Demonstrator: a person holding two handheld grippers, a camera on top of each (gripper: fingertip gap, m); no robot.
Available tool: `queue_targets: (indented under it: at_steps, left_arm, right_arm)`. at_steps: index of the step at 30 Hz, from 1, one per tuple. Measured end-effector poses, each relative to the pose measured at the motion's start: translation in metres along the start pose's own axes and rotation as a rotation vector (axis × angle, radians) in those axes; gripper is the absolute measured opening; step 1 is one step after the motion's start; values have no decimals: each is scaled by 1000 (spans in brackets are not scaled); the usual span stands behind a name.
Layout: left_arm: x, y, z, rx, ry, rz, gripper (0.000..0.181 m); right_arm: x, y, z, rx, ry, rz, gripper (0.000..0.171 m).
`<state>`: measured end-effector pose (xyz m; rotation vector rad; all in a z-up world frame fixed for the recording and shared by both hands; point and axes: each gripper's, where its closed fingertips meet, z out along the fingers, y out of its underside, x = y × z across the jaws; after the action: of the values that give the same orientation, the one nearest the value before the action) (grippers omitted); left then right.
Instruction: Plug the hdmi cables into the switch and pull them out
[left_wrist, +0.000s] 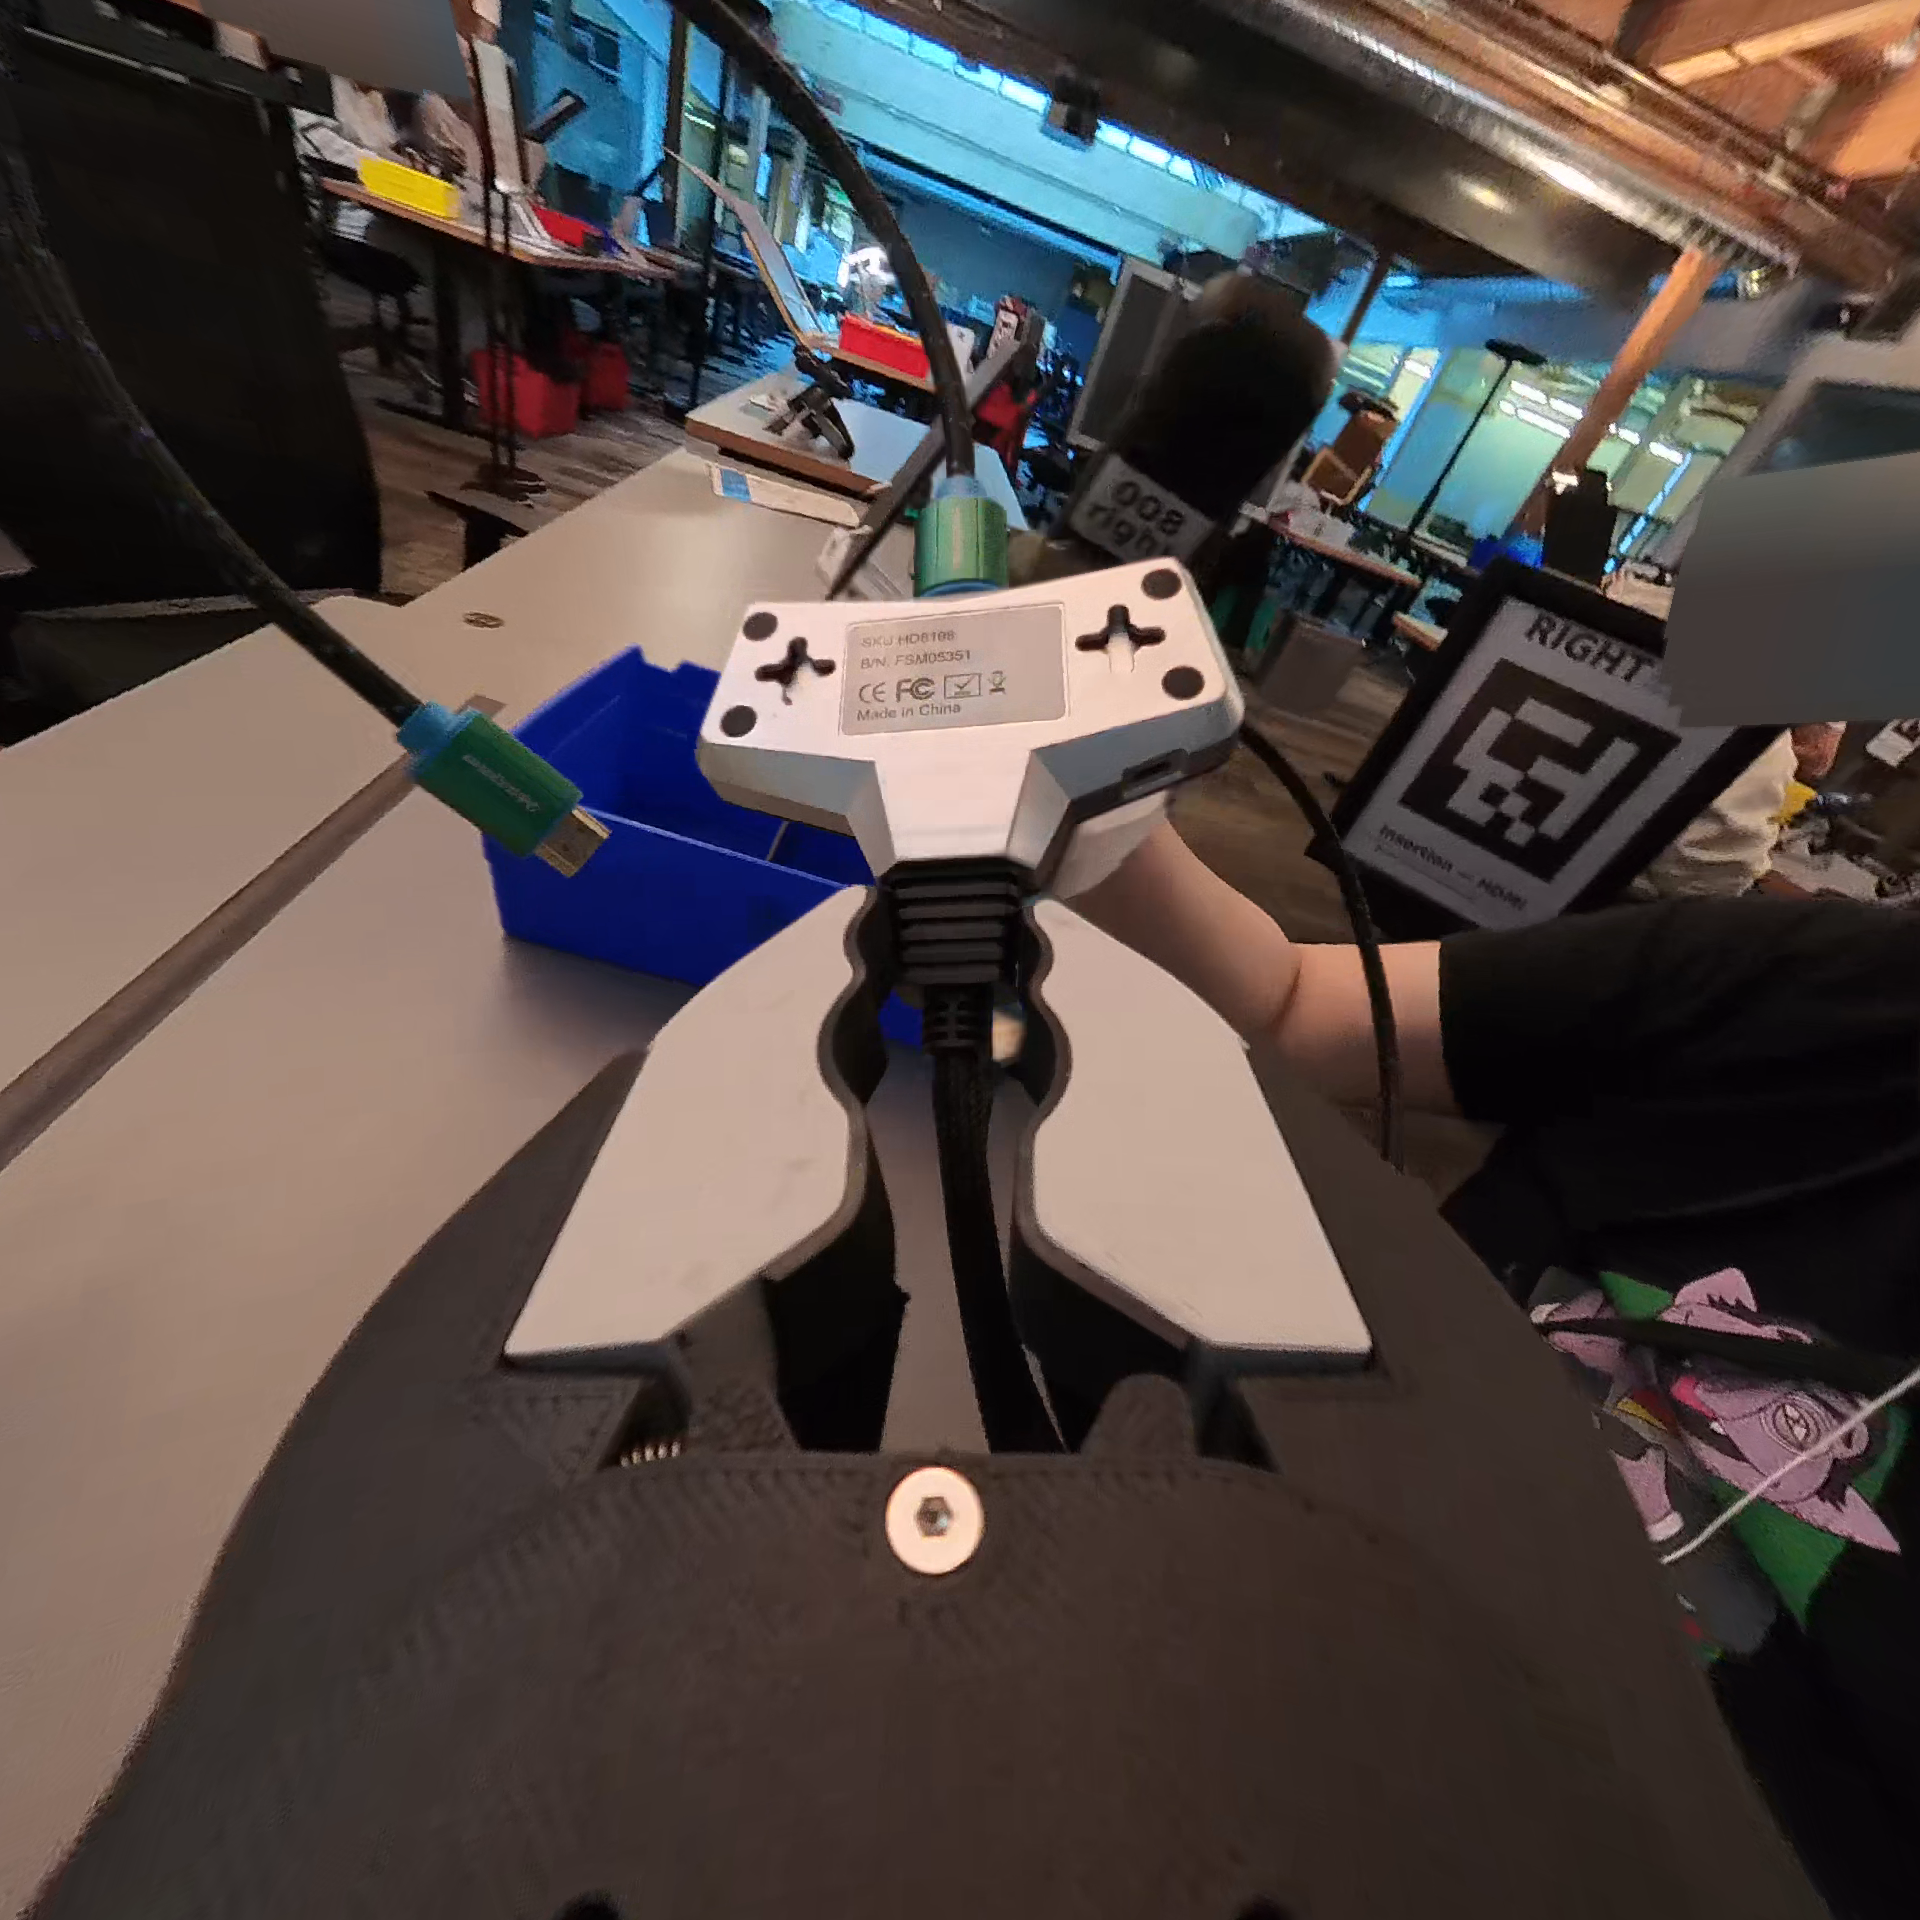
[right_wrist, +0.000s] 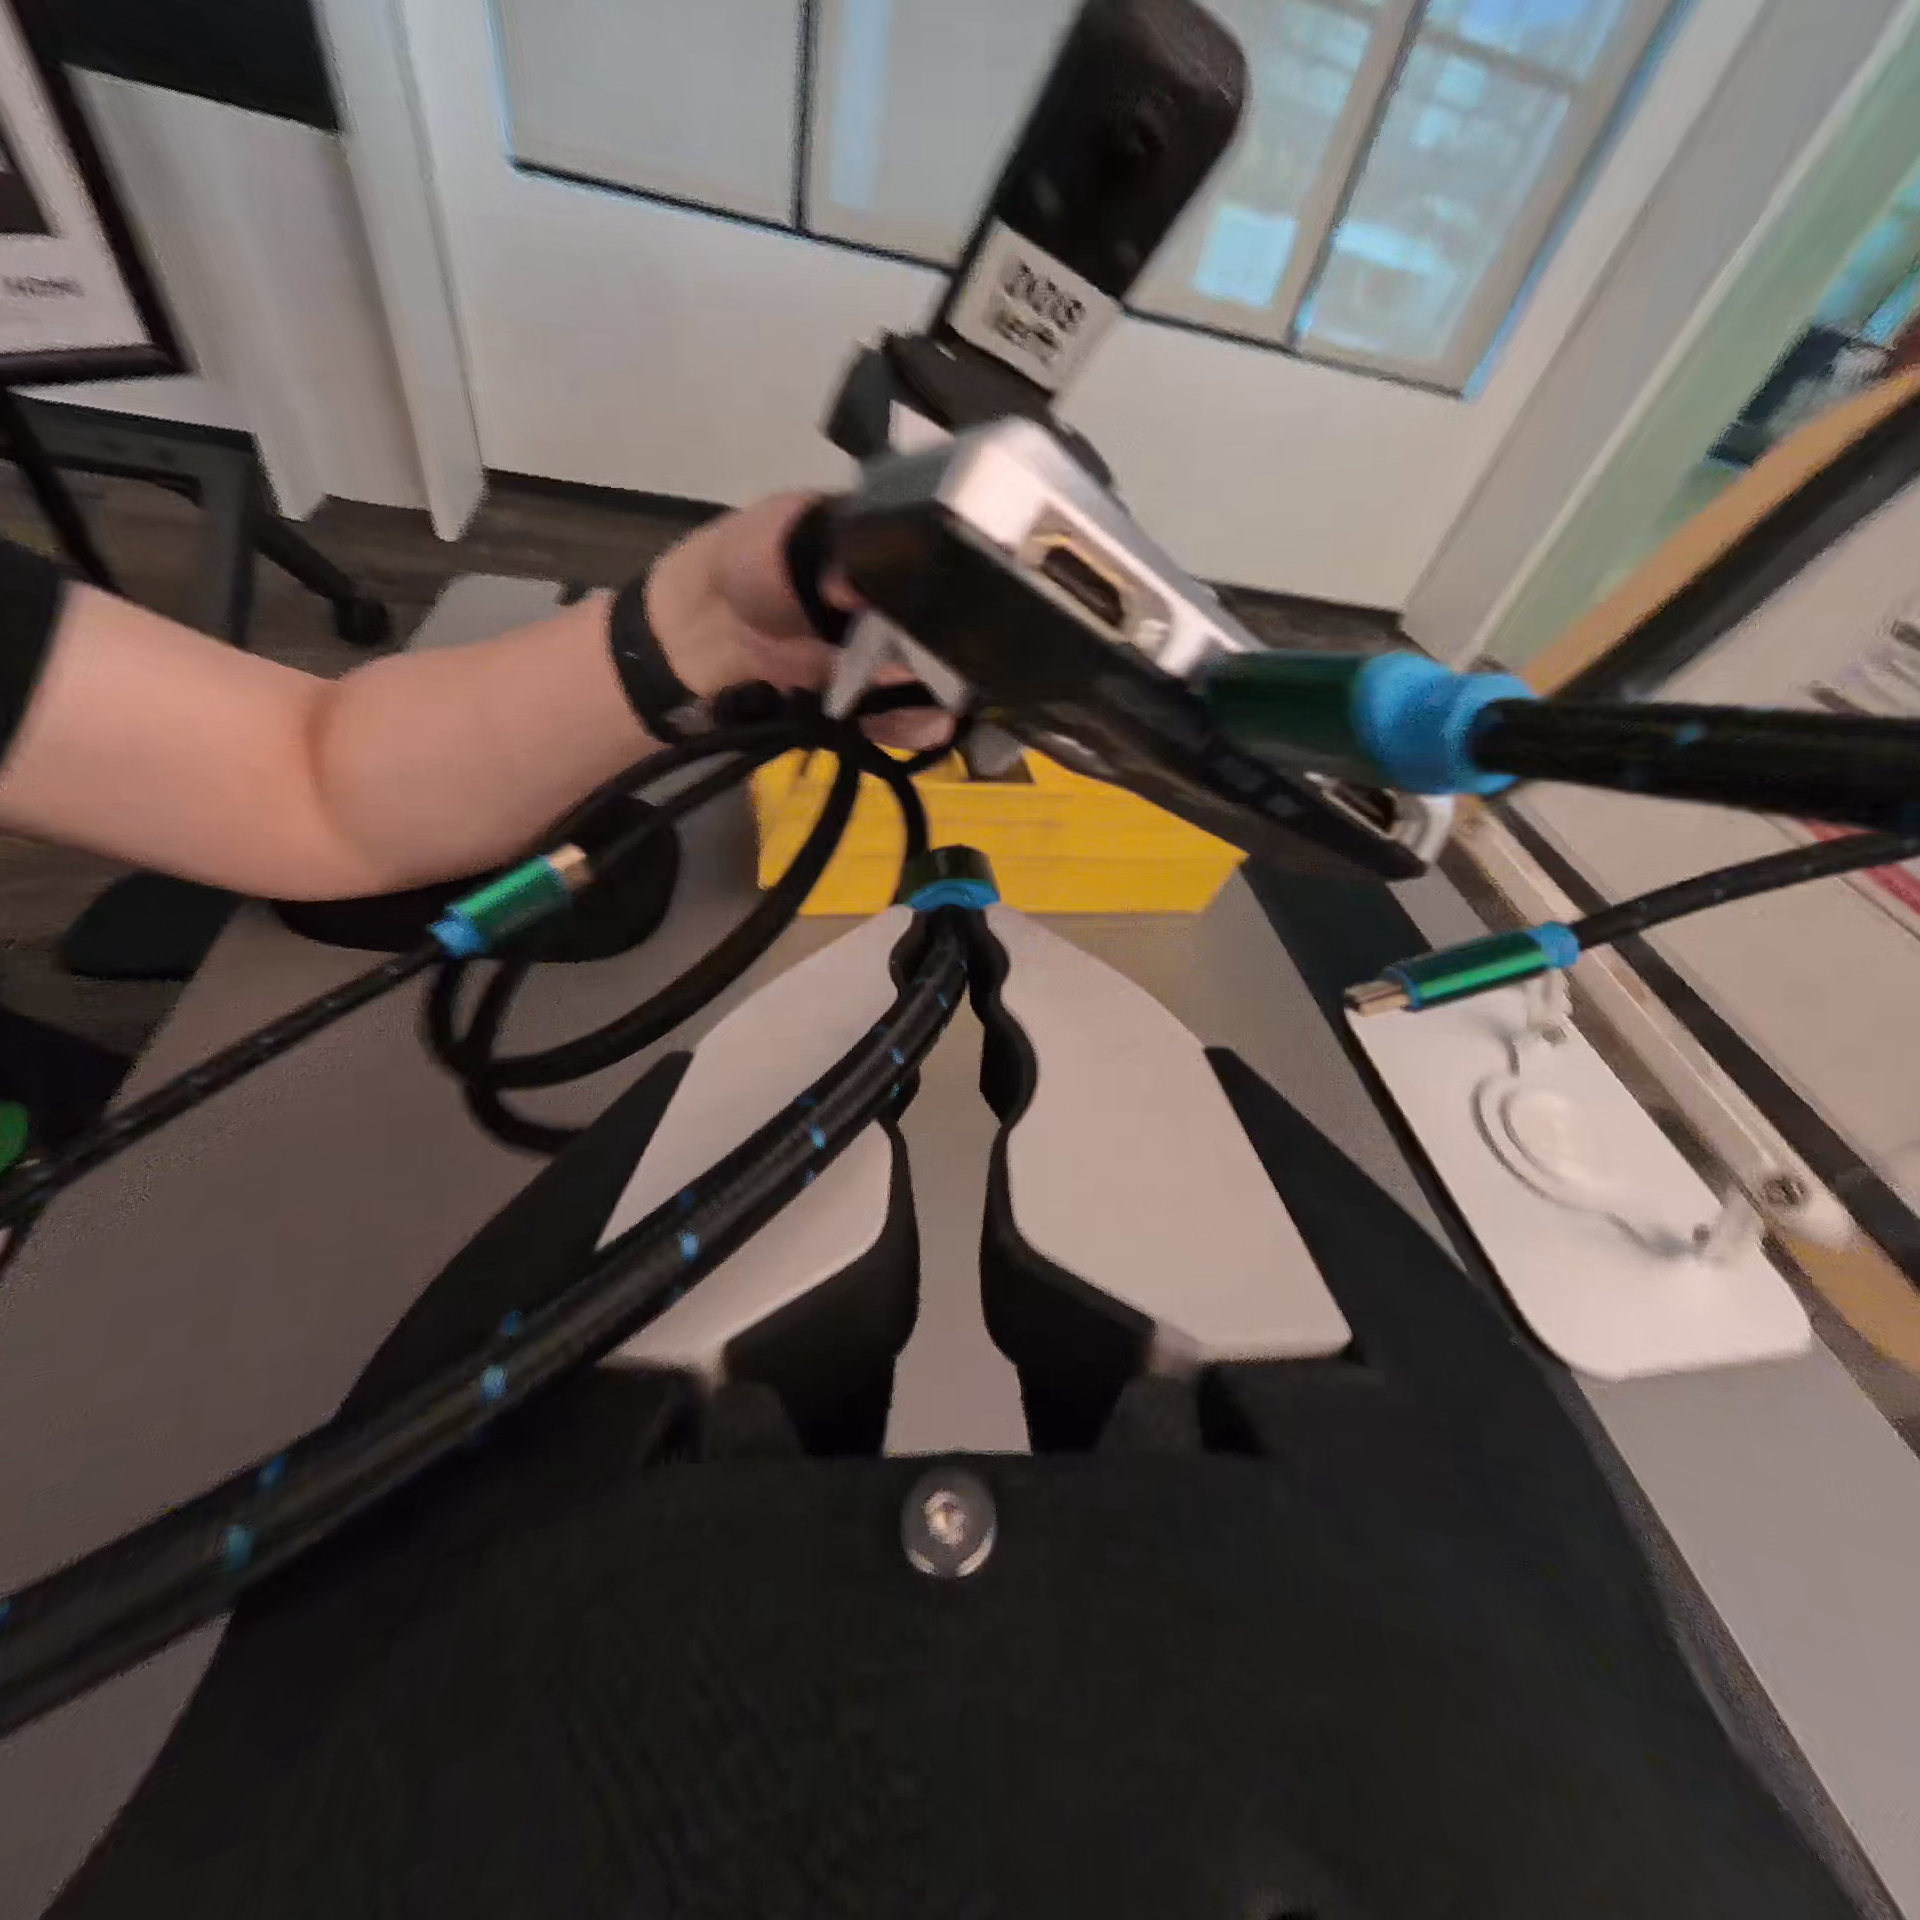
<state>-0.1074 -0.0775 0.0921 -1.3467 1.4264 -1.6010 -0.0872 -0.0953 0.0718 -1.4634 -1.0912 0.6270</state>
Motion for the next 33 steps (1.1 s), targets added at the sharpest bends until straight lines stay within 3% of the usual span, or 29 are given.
queue_targets:
  at_steps: [5,12,21,29,31,33]
  left_arm:
    - [13,10,20,-77,19,109,22]
    - [8,11,28,-99,-125,311,22]
    - [-2,25,39,-189,-235,426,26]
    - [-2,29,49,-105,-243,564,26]
    - [-4,31,53,-99,-248,573,38]
    - [-2,36,55,-114,-221,555,32]
  right_arm:
    - [11,3,10,9,58,74,7]
    - [12,2,13,-17,101,103,7]
    - [17,17,12,-194,221,-57,7]
    - [18,26,3,-348,281,-205,7]
    - [19,30,-1,-413,316,-257,6]
    - [22,30,-3,-436,347,-286,6]
